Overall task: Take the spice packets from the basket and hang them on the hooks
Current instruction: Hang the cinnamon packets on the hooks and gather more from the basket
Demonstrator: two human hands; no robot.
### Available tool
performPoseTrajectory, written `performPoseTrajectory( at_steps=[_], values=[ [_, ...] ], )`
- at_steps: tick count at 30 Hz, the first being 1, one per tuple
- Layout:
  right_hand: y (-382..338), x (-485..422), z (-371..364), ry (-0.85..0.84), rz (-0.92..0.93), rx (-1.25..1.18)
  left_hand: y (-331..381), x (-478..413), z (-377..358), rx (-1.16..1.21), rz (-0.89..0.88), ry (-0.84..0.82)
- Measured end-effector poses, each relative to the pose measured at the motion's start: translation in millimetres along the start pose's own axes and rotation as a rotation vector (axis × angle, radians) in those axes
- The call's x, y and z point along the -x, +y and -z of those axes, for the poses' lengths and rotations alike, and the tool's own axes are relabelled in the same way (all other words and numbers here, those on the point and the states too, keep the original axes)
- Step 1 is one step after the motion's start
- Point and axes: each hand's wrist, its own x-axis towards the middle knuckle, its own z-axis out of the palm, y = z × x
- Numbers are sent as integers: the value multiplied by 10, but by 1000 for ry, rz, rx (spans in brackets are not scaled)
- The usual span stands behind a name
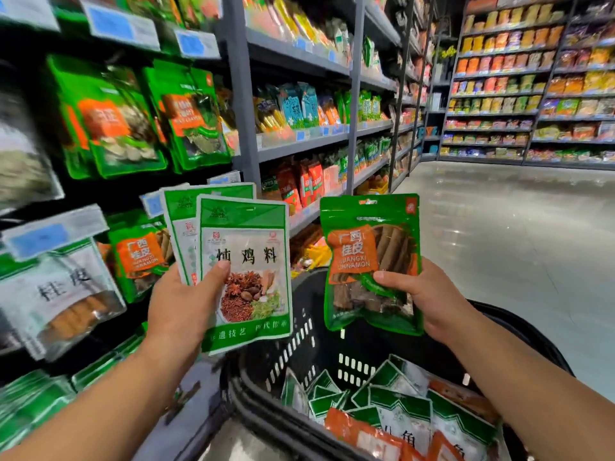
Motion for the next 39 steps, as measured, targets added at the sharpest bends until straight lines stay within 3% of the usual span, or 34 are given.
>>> performPoseTrajectory(
  at_steps=[15,28,39],
  values=[
    [-257,47,-863,-164,118,-51,337,346,1239,-390,-63,335],
    [251,-353,-1609,-254,102,34,433,290,1577,-236,-12,495],
    [591,-999,-2218,-440,-16,-7,358,-168,1462,-187,-84,481]
  ],
)
